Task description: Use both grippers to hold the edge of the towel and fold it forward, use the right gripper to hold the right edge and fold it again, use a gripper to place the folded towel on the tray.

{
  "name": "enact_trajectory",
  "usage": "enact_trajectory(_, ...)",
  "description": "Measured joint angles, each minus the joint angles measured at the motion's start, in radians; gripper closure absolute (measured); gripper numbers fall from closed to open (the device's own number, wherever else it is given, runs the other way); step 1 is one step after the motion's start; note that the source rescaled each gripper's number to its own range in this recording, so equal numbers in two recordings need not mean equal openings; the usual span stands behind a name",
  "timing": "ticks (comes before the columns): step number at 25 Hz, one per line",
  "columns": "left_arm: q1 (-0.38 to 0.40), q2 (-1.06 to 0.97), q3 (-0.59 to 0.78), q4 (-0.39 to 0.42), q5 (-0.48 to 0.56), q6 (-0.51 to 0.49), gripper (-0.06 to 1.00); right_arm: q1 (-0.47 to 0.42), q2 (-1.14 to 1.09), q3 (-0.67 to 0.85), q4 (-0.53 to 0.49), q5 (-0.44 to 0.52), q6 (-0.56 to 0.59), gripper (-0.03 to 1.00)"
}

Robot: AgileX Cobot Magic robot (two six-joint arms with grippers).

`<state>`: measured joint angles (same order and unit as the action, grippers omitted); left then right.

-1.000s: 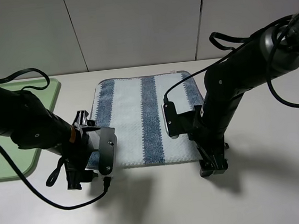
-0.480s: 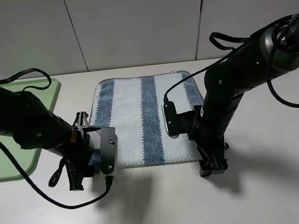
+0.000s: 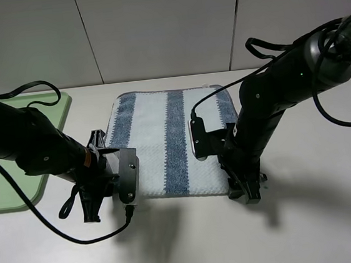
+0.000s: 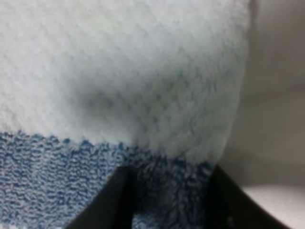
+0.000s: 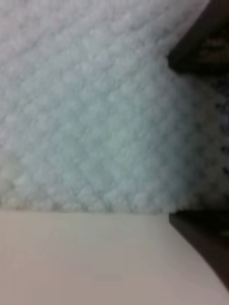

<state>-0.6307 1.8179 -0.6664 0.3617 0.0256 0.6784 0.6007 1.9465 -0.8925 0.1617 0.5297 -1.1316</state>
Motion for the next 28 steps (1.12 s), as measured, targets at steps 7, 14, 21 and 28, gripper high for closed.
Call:
enact_trajectory(7,0.000,0.000,0.000,0.000,-0.001,0.000,0.92,0.000,0.000,0.000,0.005,-0.021,-0.002,0.66)
enact_trajectory(14,0.000,0.000,0.000,0.000,-0.001,0.001,0.94,0.000,0.001,-0.002,0.010,-0.039,-0.002,0.97)
enact_trajectory(21,0.000,0.000,0.000,0.000,-0.001,0.001,0.94,0.000,0.001,-0.002,0.010,-0.039,0.016,0.97)
enact_trajectory(28,0.000,-0.025,0.000,-0.002,0.019,0.001,0.94,0.000,-0.009,-0.002,0.022,-0.009,0.034,0.97)
